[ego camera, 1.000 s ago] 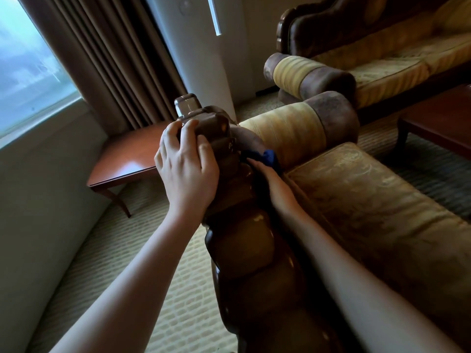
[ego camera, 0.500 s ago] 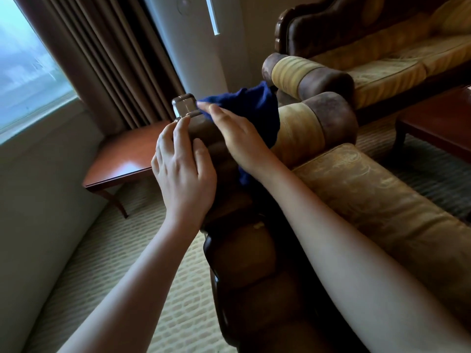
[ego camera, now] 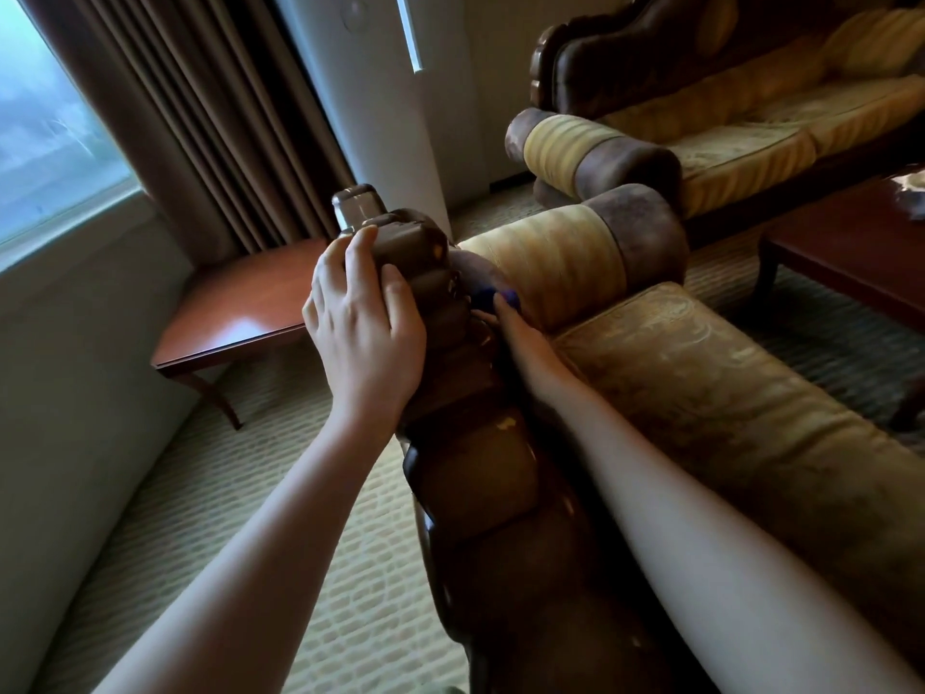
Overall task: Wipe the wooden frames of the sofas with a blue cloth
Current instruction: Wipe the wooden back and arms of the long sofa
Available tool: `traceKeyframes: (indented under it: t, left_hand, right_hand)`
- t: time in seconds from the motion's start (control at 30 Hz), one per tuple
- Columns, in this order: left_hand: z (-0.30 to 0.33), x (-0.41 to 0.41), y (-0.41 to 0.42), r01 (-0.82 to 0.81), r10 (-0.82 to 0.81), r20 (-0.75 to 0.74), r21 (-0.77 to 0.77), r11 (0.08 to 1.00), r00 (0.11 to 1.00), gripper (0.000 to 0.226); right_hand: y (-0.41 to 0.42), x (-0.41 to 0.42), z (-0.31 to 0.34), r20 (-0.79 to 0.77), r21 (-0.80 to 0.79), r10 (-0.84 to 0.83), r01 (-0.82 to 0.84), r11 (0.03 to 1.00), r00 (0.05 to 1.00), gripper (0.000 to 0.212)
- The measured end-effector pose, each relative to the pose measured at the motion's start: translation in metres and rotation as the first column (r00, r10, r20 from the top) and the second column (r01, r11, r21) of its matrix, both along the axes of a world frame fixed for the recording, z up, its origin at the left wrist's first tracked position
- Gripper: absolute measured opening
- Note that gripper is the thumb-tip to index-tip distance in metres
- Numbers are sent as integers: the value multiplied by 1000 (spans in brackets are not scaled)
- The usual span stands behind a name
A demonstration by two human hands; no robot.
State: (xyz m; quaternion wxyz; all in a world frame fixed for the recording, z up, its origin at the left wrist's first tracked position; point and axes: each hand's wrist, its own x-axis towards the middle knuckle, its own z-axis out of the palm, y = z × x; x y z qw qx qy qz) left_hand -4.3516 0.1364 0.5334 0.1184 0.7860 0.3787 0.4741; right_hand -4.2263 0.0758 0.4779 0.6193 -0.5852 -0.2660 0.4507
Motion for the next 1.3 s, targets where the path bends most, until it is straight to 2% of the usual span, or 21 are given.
traceKeyframes:
  t: [0.1,0.17,0.23,0.3,0.4,0.47,0.53,0.67,0.73,0.77,0.8,0.83,0.87,0.9,0.93,0.97,1.07,1.1,1.17,1.23,1.3]
  left_hand:
    - [-1,-1,1,11,-11,-8,0,1000,1000,59]
    - [-2,-1,2,12,-12,-13,0,1000,1000,59]
    - [-2,-2,3,23,-23,-13,-4,1000,1000,60]
    - [-3,-3,3,44,-44,1,-11,999,999,60]
    - [-1,-3,2,81,-80,33,-30,996,996,59]
    - [0,-4,1,115,-110,91,-48,992,990,56]
    - [0,-8,0,185,-171,213,-47,982,962,50]
    - [-1,-15,1,293,-217,505,-74,953,835,39]
    - [0,-21,0,311,-233,537,-59,949,811,40]
    - [0,-25,-2,346,-307,477,7,938,823,42]
    - [-3,-29,-6,421,-427,354,98,902,832,45]
    - [-8,-34,-9,534,-563,191,183,825,804,48]
    - [-14,-39,-11,657,-677,42,206,725,735,50]
    - [-17,-44,-13,757,-762,-34,148,636,647,56]
    - [-18,-50,-15,817,-817,-17,35,575,576,64]
    - [-15,-56,-15,840,-839,55,-76,537,541,71]
    - [2,-67,-15,820,-807,186,-262,510,561,64]
    - [5,-69,-13,817,-797,206,-265,512,567,62]
    - [9,-71,-15,787,-750,238,-189,587,617,53]
    - [2,-72,-14,700,-671,256,-29,714,695,43]
    - [-10,-74,-8,564,-590,217,176,807,778,43]
  right_hand:
    - [-17,-9,5,123,-2,8,-7,1000,992,44]
    - [-24,-16,3,66,-10,-51,52,999,997,42]
    - [-34,-23,4,-59,2,-69,69,998,996,37]
    - [-47,-30,2,-145,88,-70,83,993,987,26]
    - [-71,-37,4,-106,162,-138,154,975,985,36]
    - [-81,-44,12,-53,182,-162,169,969,985,36]
    - [-88,-54,20,30,195,-199,189,962,980,34]
    - [-94,-75,30,148,274,-319,271,923,936,28]
    - [-93,-84,40,171,308,-399,335,890,901,24]
    - [-90,-89,48,169,321,-438,371,872,883,21]
    - [-87,-93,58,153,348,-464,392,851,872,19]
    - [-82,-97,66,111,383,-465,394,836,878,17]
    - [-77,-101,75,53,418,-433,374,828,900,17]
    - [-71,-105,82,16,438,-395,349,828,918,19]
    - [-67,-110,90,17,440,-379,334,834,925,22]
    - [-62,-112,96,32,443,-384,332,833,923,27]
    - [-56,-107,108,-44,458,-452,420,784,891,27]
    - [-57,-103,109,12,451,-507,448,772,862,25]
    - [-62,-96,102,302,468,-606,439,767,736,21]
    - [-70,-93,85,625,487,-587,330,808,515,17]
    - [-77,-94,63,858,376,-437,248,893,271,29]
